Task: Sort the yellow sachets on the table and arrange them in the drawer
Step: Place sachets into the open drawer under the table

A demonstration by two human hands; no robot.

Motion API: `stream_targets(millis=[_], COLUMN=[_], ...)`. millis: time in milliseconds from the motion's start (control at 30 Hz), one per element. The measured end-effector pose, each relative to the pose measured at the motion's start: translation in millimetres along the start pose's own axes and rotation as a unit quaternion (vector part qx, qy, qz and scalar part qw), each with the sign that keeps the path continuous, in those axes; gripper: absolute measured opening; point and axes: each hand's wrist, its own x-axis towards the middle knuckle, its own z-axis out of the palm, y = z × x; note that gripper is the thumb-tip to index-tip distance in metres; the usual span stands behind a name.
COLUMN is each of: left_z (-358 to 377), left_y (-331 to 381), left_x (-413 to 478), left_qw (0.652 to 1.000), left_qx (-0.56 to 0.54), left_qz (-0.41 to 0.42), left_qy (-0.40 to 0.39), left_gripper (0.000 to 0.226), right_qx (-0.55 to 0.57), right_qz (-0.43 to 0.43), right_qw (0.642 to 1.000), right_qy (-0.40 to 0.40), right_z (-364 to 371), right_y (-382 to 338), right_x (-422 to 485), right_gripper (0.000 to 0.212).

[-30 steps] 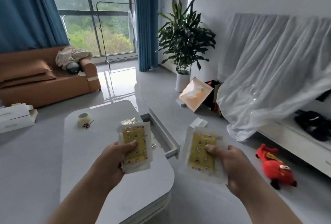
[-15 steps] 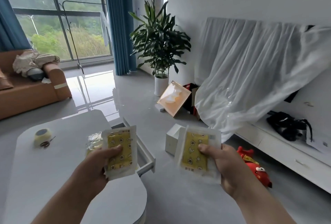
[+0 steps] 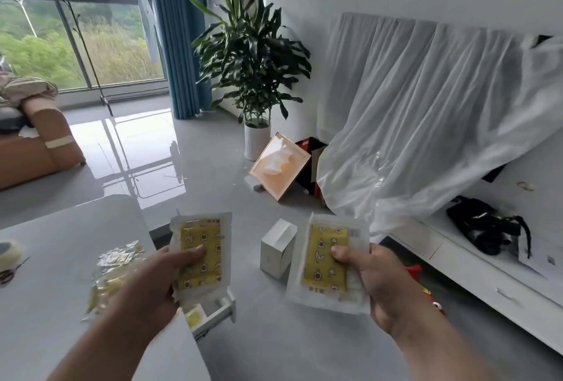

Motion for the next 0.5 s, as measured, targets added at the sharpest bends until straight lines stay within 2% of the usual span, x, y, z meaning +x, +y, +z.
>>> stream_targets(millis=[267,433,500], left_z=[55.6,97.1,110.7], left_y=[-2.7,-3.4,-3.9], left_x=[78.0,121.2,134.8], left_qw=[0.999,0.996,0.995], left_qx=[0.004,-0.007,-0.024], left_qz=[0.001,0.034,0.038], left_qy=[0.048,0.079,0.093], left_gripper=[0.048,0.032,0.035], right_qx=[-0.023,-0.057,-0.062], right_qz=[0.018,0.020,0.023], right_qw=[0.998,0.993,0.990], right_qy=[-0.050,-0.101,-0.123], right_z=[-34.0,-59.8,-67.4], right_y=[-33.5,-69.6,-84.3], right_x=[113.1,192.3,221.7], right_gripper=[0.016,0.017,0.019])
